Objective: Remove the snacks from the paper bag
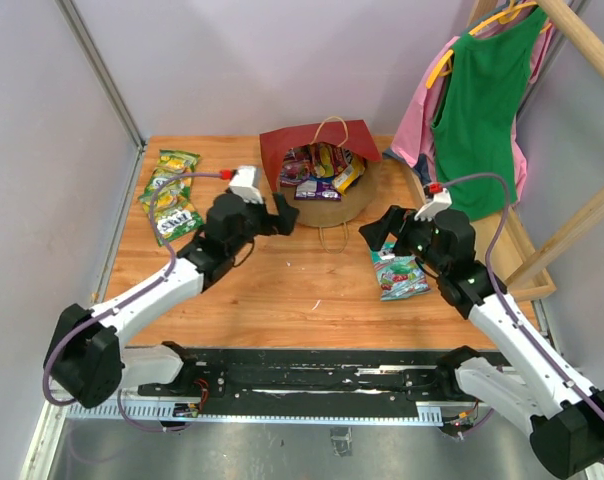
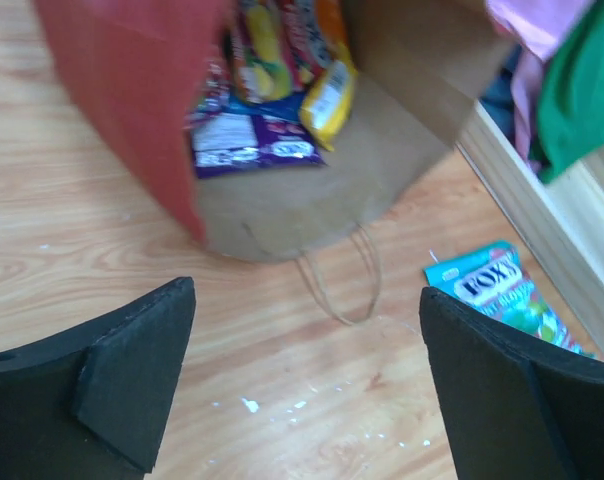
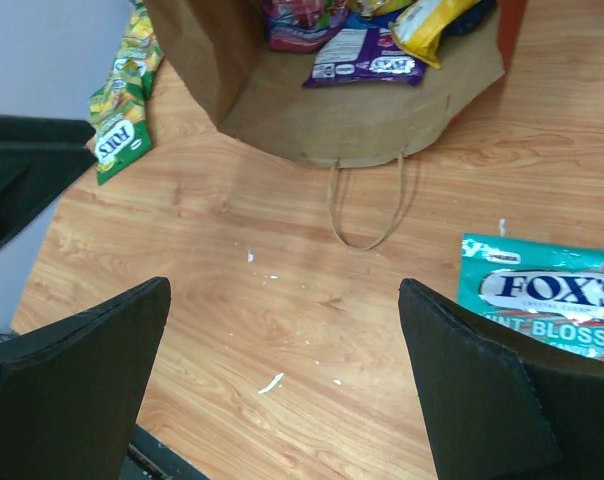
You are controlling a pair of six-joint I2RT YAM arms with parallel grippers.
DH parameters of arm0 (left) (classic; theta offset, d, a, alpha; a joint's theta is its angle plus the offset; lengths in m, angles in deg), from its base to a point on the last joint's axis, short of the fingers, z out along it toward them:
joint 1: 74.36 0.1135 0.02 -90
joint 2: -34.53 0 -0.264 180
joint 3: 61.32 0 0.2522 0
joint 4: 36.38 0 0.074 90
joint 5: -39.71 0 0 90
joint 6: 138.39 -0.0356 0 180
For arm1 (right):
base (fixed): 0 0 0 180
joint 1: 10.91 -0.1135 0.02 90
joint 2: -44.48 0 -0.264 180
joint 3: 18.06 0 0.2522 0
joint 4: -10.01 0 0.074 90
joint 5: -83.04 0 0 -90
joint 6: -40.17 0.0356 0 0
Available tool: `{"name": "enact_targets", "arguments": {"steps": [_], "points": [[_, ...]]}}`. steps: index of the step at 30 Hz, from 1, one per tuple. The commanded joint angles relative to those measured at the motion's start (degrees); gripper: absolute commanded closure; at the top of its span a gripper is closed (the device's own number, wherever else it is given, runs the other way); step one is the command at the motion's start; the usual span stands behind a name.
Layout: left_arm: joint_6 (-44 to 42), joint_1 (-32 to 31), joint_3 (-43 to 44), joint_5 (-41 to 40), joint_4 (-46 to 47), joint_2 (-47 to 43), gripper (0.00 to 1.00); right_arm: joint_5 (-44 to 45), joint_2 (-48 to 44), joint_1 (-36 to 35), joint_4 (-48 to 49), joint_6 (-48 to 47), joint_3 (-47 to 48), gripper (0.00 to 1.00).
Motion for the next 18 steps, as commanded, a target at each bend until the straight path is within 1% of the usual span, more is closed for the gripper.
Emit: {"name": "enact_targets", "arguments": {"steps": [1,3,6,10,15,18], "points": [[-10.5,-10.9,4.6,-8.6,1.8,5.1,0.01,1.5,-2.3,2.5,-3.5,-4.8,1.1,0.02],[-13.7,-14.4,9.1,-12.8,-0.7,10.7,0.00,1.3,-3.7,4.2,-3.8,-5.2,0.0,0.02],[-15.7,-17.2,15.4,-16.3,-2.3,18.9,0.01,-0.2,-5.1,7.1,-4.7,-5.5,-1.2,0.02],[-16.5,-17.7,22.9,-17.7,-1.5,27.5,0.01,-1.7,-6.8,10.4,-6.4,-5.7,-2.0,0.02],[-18.6,-17.5,34.3,-15.4,-5.3,39.5,0.08,-0.7,-9.2,11.8,-7.9,-6.8,-2.8,0.02],[-16.4,-16.1,39.7,-11.9,-7.9,46.2,0.12,-0.4,-9.7,11.9,-8.4,-7.7,-2.8,0.02]]}}
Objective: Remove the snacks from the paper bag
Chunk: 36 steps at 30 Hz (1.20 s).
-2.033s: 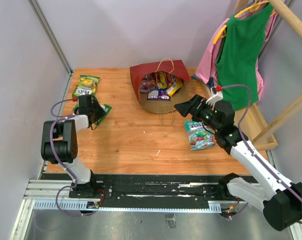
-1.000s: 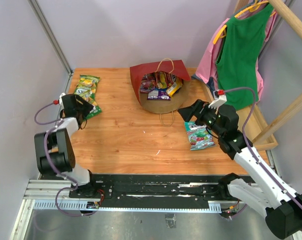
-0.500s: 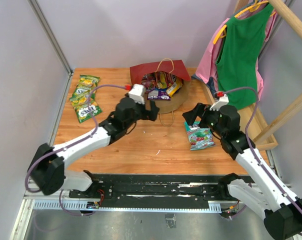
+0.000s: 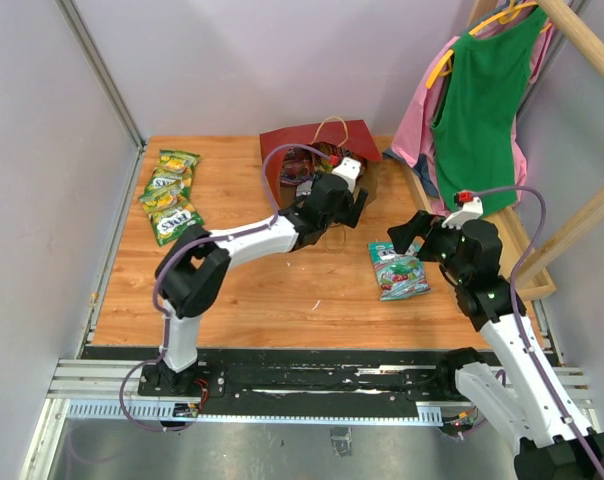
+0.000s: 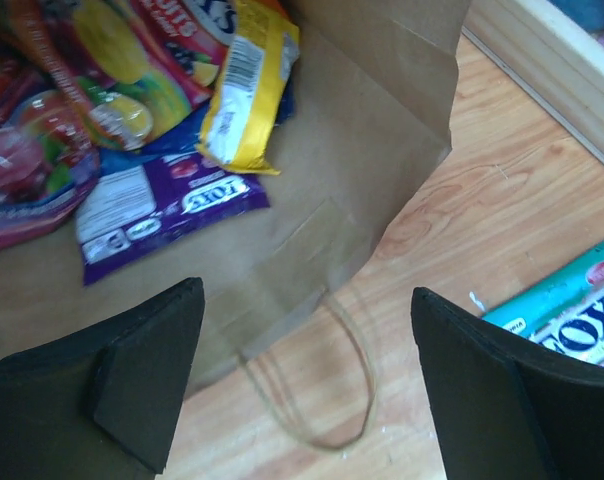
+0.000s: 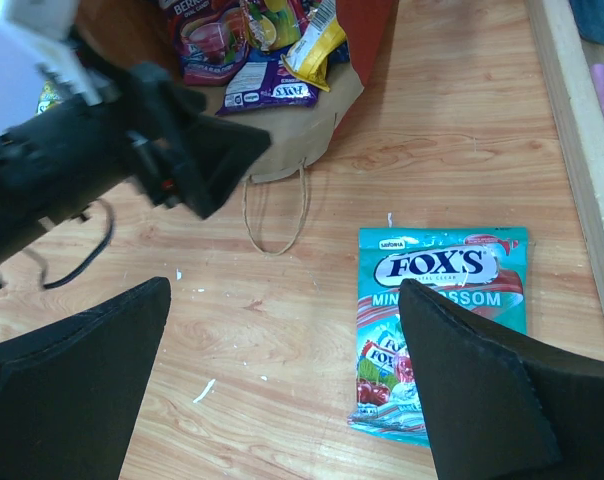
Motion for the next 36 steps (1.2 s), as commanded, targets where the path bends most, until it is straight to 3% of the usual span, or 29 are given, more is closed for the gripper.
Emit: {"name": "enact_targets", "arguments": {"steps": [1,7,15,20,32,36], "points": [[1.3,2.3,7.7,4.3,-4.3,8.2,0.15,0.2,-1.3,0.9,-1.3,-2.4,-0.4,0.02],[6.0,5.9,13.4,10.8,-4.9,15.1,0.26,0.4,-1.9,0.9,-1.3,-2.8,-0.7,0.02],[10.8,9.8,19.1,11.6,-4.9,19.8,0.25,-0.2,-2.2,0.9,-0.6,-2.3,-1.9,0.02],[16.4,13.7,19.6,16.4,-2.8,21.8,0.27,-1.0,-1.7,0.9,0.6,-1.8,-1.6,0.02],[22.5,14.4,27.0,18.5,1.3,29.4,0.28,-2.3,3.9,0.3,6.9,-1.0,-2.3,0.02],[25.5,14.4,27.0,19.6,4.0,30.6,0.33,-2.5,4.8,0.1,8.4,-0.5,-3.5,0.02]]}}
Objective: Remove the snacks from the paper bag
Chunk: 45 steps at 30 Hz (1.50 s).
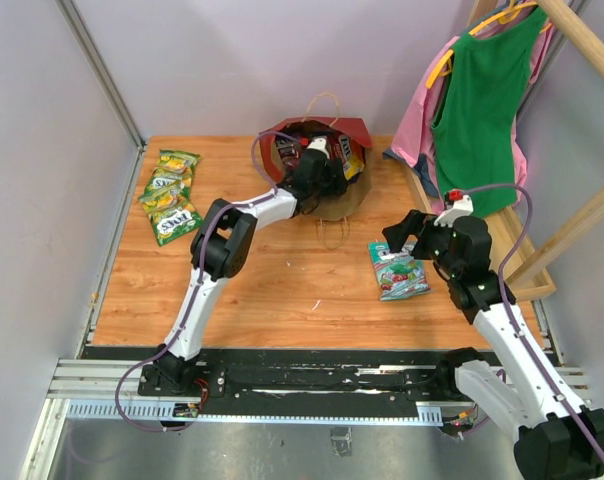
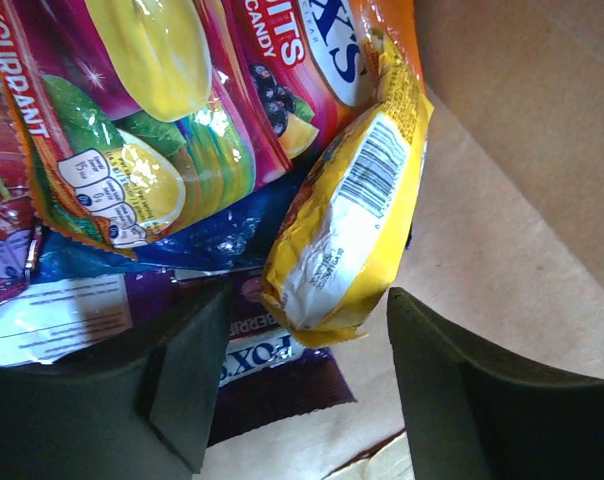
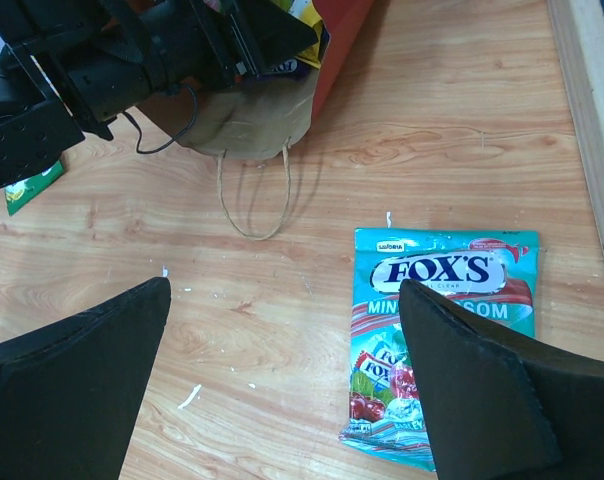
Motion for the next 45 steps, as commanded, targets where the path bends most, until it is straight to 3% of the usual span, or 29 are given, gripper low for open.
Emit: {"name": "enact_targets", "arguments": {"steps": [1,2,3,4,6,13,27,38,45], "points": [[5.6,0.4,0.9,2.3,3.5,2.5,0.37,-1.2,0.5,0.1,3.5,0.7,-1.5,0.02],[6.0,0.3,0.4,1.9,4.0,2.4,0.45,-1.3,0.7,0.1,3.7,0.8,-1.6,0.02],[6.3,0.3,-0.3,1.4,4.6,2.2,0.60,-1.2,0.9,0.1,3.9,0.9,-1.8,0.02],[6.6,0.3,-1.2,0.9,5.4,1.8,0.82,-1.3,1.1,0.2,4.0,0.9,-1.8,0.02],[6.3,0.3,-2.9,0.2,6.7,0.4,0.98,-1.6,1.4,0.1,4.3,1.0,-1.8,0.02],[3.1,0.3,-12.2,0.3,9.0,-9.0,1.00,-1.8,1.7,0.0,4.9,1.3,-2.1,0.02],[4.2,-0.9,-46.5,8.9,23.2,-32.9,1.00,-2.7,3.2,-0.1,5.8,1.8,-2.3,0.02],[-5.1,-2.2,-62.0,14.4,24.9,-53.9,0.99,-2.7,5.0,0.3,9.0,5.4,-3.2,0.02],[-1.1,-2.3,-77.4,11.8,25.9,-68.0,0.99,-1.3,4.8,0.1,8.6,6.8,-3.1,0.01]]}}
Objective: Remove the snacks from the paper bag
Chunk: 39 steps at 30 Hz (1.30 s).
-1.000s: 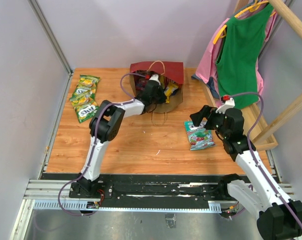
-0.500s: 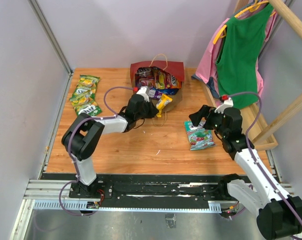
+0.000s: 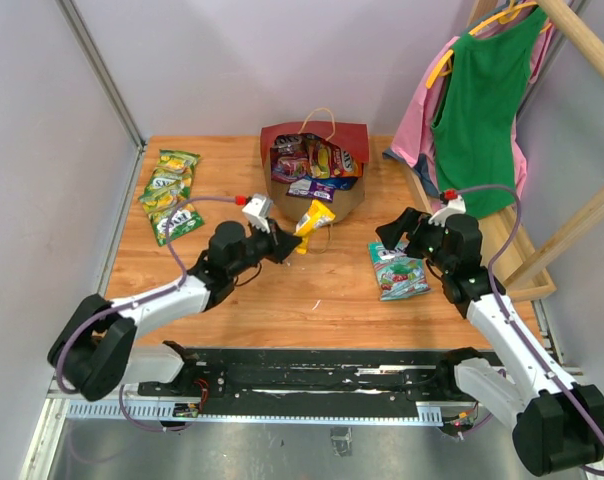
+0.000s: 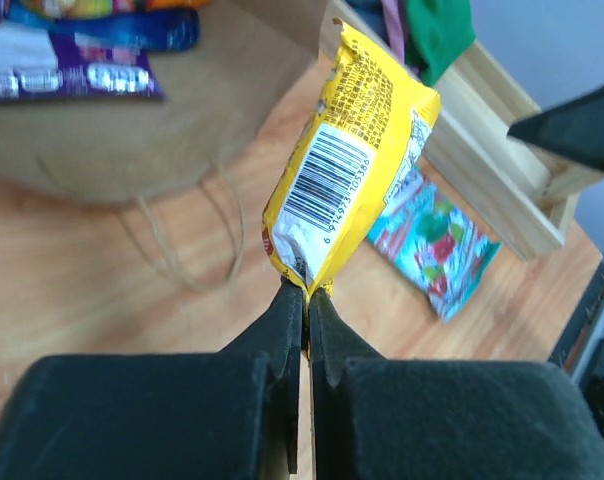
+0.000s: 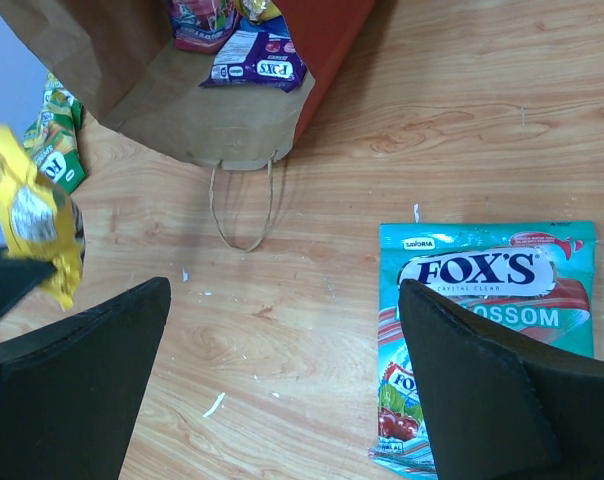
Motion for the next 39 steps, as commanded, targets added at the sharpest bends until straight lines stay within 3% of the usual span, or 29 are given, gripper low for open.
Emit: {"name": "enact_targets", "arguments": {"steps": [1,6,10,16,19,22,26,32,39], "points": [[3.2,-0.3,-9.5,-2.8,2.6,-8.1,1.00,1.8,-0.8,-0.1,1.9,1.8,-0.6,0.01],[6.5,-0.3,-17.2,-12.6,-2.5,-23.2,0.99,2.5,0.7,-1.0,2.6,1.9,0.5,0.01],[8.8,2.3,-16.6,-20.8,-13.1,-31.3,0.99,1.4,3.1,-2.0,3.4,2.0,1.3,0.01],[16.0,14.0,-8.9,-26.5,-31.6,-22.8,1.00,0.4,4.5,-2.8,4.1,2.4,1.3,0.01],[19.2,15.9,-3.7,-34.3,-39.1,-16.0,0.99,0.3,3.9,-2.8,2.6,1.9,1.7,0.02],[21.0,16.9,-1.2,-36.7,-41.9,-13.5,1.00,0.7,2.5,-2.8,0.8,1.0,1.8,0.02],[25.2,21.9,-3.8,-35.9,-42.4,-16.8,1.00,1.6,0.4,-2.8,-0.8,0.2,1.3,0.01],[19.4,31.8,-6.2,-24.5,-36.3,-17.1,0.99,1.2,0.5,-2.7,-0.4,0.3,0.7,0.01],[10.9,32.6,-2.8,-12.9,-27.3,-9.8,0.99,-0.4,1.4,-2.7,-0.2,1.0,1.1,0.01]]}}
